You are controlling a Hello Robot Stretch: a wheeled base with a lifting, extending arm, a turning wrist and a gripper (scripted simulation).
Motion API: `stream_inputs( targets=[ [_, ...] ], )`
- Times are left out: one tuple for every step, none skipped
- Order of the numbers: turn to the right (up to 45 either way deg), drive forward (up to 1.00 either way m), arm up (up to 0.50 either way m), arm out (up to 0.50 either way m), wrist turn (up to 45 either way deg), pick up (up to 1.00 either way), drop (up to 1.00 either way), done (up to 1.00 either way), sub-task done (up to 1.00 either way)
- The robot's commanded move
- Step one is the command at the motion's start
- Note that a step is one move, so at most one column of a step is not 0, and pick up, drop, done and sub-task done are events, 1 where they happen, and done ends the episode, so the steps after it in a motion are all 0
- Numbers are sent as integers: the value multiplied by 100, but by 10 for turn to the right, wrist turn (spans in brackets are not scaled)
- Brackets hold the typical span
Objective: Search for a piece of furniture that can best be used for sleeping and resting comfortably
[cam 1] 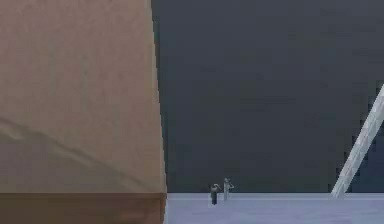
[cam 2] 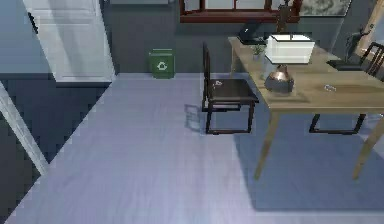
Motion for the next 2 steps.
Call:
stream_inputs(
  targets=[
    [450, 0, 0, 0, 0, 0, 0, 0, 0],
    [240, 0, 0, 0, 0, 0, 0, 0, 0]
  ],
)
